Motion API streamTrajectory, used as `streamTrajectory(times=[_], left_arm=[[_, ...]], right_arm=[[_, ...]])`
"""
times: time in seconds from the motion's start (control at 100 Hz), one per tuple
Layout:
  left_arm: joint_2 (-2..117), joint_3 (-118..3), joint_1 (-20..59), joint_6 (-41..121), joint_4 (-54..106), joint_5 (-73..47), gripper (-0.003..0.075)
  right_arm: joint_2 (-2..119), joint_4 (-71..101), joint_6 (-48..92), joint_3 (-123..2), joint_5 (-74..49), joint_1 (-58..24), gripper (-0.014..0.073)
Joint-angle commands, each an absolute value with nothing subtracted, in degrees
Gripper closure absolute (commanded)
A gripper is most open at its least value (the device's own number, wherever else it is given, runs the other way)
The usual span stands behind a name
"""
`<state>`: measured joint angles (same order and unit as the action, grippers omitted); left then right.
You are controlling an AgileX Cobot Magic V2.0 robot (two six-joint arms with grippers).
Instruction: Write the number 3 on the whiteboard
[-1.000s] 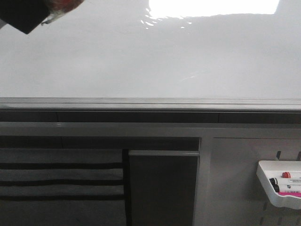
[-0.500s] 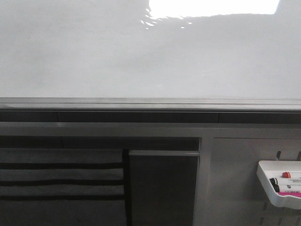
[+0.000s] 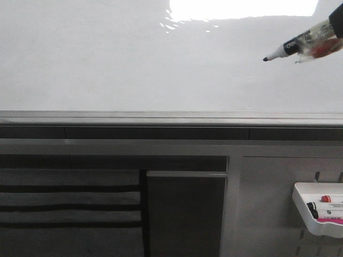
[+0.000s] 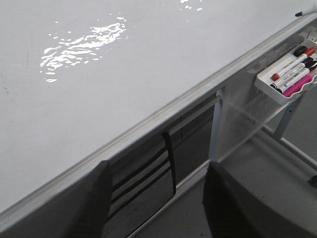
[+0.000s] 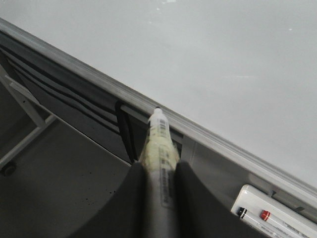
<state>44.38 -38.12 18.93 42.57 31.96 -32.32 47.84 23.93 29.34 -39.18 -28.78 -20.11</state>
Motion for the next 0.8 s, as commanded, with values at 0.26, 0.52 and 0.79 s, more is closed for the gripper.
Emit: streamTrajectory(times=[0.26,0.52,0.79], left_arm=[[44.8,-39.5,18.7,41.9,34.1,-27.9,0.0412],[44.8,-39.5,18.7,41.9,34.1,-27.9,0.0457],[44.8,-39.5,18.7,41.9,34.1,-27.9,0.0484]], right_arm=[[53.7,27.7,29.2,-46.5,-28.0,-19.7,0.0616],[68.5,27.7,29.2,-65.4,-38.7,-20.0,0.0616],[79.2,27.3,31.4,-74.6,-34.1,-25.6,0.0616]])
